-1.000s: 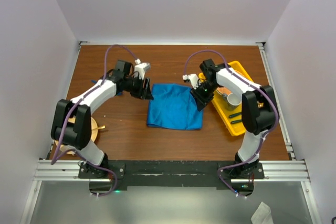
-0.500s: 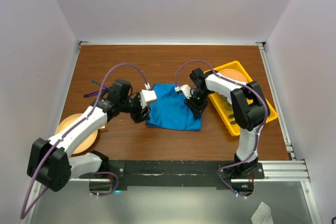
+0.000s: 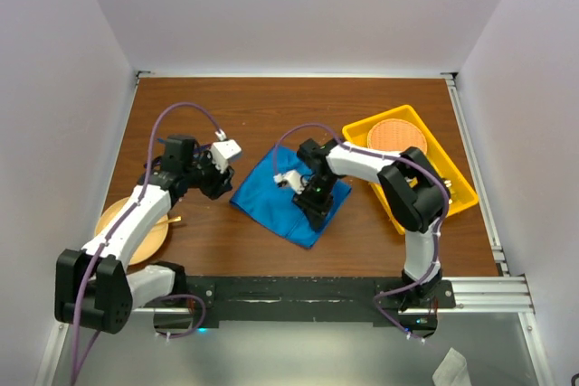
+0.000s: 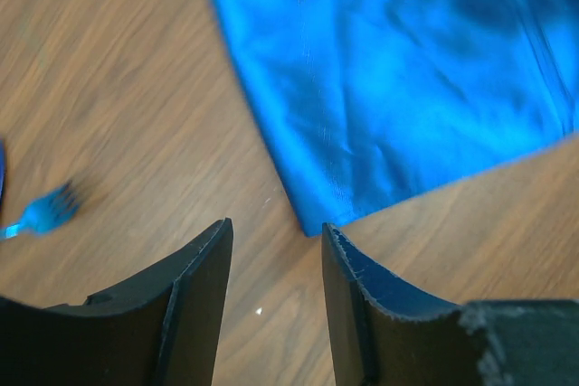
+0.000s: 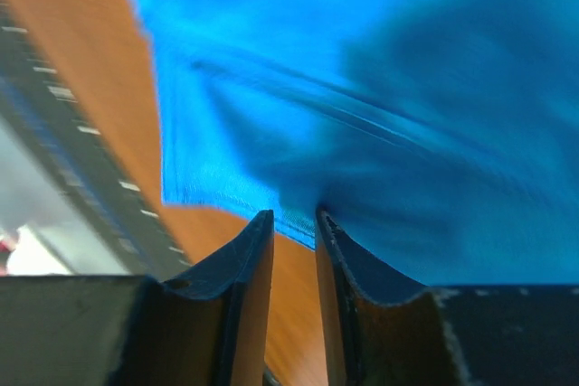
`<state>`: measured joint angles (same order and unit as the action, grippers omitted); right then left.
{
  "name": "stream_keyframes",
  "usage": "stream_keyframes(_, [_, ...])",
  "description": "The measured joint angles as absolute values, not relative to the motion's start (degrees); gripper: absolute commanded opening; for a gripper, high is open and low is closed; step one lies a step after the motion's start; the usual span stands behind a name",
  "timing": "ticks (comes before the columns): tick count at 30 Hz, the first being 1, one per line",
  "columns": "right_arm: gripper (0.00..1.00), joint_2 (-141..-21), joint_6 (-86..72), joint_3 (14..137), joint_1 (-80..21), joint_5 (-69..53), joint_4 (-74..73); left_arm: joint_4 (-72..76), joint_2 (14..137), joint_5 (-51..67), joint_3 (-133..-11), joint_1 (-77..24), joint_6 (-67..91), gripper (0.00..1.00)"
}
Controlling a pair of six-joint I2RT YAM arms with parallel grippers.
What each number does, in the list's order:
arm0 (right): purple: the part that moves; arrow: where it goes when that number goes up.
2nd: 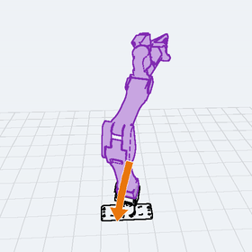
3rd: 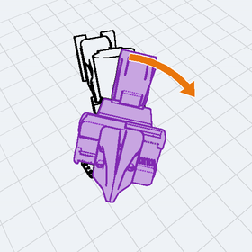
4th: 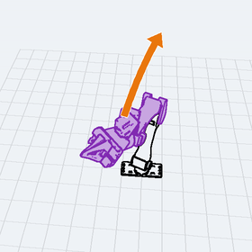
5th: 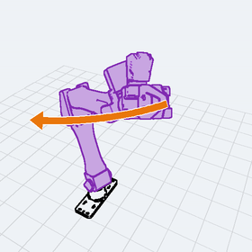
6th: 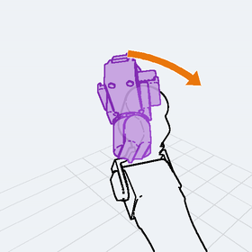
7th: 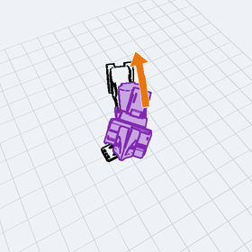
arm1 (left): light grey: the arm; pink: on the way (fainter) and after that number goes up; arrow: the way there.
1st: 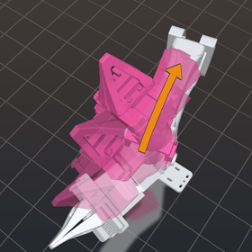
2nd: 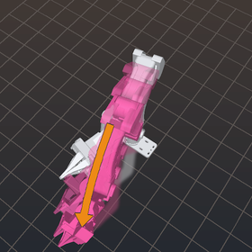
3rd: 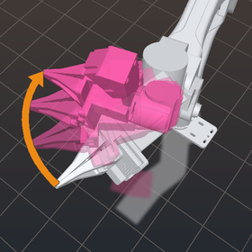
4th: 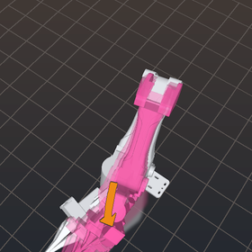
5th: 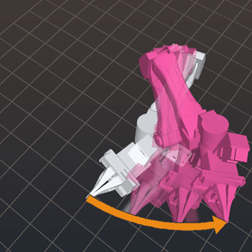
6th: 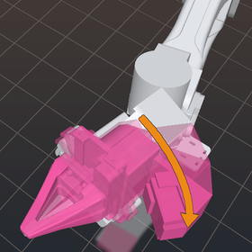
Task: Fold the napkin into a case and place the utensils inside
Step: Rotate the 2/3-rectangle-folded napkin at the center of the board.
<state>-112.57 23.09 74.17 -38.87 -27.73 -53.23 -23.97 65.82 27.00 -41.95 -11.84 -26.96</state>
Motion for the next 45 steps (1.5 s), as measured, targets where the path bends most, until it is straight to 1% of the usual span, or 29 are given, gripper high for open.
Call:
stream_keyframes(2, [0.36,-113.56,22.0,75.0,-42.39,-30.68,-53.28,-23.94,66.63,27.07,-42.48,-9.1,-24.8,0.49])
stream_keyframes(5, [0.37,-116.01,21.61,78.63,-46.3,-35.31,-53.8,-24.16,69.54,27.44,-44.58,-4.86,-21.39,0.47])
stream_keyframes(7, [0.38,-116.92,21.67,82.15,-46.89,-37.71,-55.24,-25.1,72.31,27.42,-46.76,-2.9,-19.53,0.42])
stream_keyframes(9, [0.39,-116.79,21.74,85.8,-45.04,-40.16,-57.1,-26.5,74.81,28.34,-48.66,-2.24,-19.05,0.37])
stream_keyframes(12, [0.39,-115.81,22.06,89.3,-38.59,-40.86,-58.98,-29.15,75.09,31.4,-48.8,-2.33,-21.54,0.31])
stream_keyframes(15, [0.4,-114.98,22.48,90.35,-31.07,-37.85,-59.92,-32.16,73.78,32.86,-47.83,-2.96,-27.18,0.32])
stream_keyframes(17, [0.4,-114.89,22.44,90.35,-27.27,-34.92,-60.4,-33.76,72.62,32.99,-46.54,-3.9,-31.29,0.33])
stream_keyframes(19, [0.4,-114.91,22.13,90.3,-25.52,-31.81,-60.69,-34.96,71.31,32.47,-44.8,-6.0,-35.11,0.33])
stream_keyframes(23, [0.39,-114.83,22.09,88.95,-25.89,-27.31,-60.1,-35.68,68.05,30.94,-40.47,-13.19,-41.5,0.31])
stream_keyframes(28, [0.37,-114.8,22.26,83.85,-26.26,-22.57,-59.42,-34.76,65.87,28.99,-38.02,-22.35,-44.18,0.29])
stream_keyframes(32, [0.34,-114.69,22.63,79.15,-26.22,-19.84,-58.28,-31.83,66.57,27.42,-37.74,-27.55,-43.86,0.28])
stream_keyframes(35, [0.28,-113.6,22.68,76.86,-26.13,-19.77,-58.26,-29.58,67.81,26.68,-37.58,-29.54,-42.96,0.24])
stream_keyframes(36, [0.22,-113.1,22.72,76.05,-26.13,-19.59,-57.84,-28.82,68.42,26.33,-37.58,-29.85,-42.61,0.24])
stream_keyframes(39, [0.11,-112.79,22.65,75.09,-26.13,-19.53,-57.36,-26.72,70.37,24.99,-37.28,-30.15,-41.74,0.19])
stream_keyframes(40, [0.05,-112.79,22.52,74.83,-26.09,-19.62,-57.12,-26.13,70.98,24.21,-37.01,-30.15,-41.47,0.18])
stream_keyframes(42, [0.01,-112.81,22.02,74.32,-25.98,-20.14,-56.75,-25.61,71.81,22.76,-36.62,-30.13,-40.91,0.15])
stream_keyframes(45, [0.0,-112.81,20.67,73.38,-25.82,-22.11,-56.31,-24.93,72.42,21.5,-36.51,-29.15,-40.05,0.14])
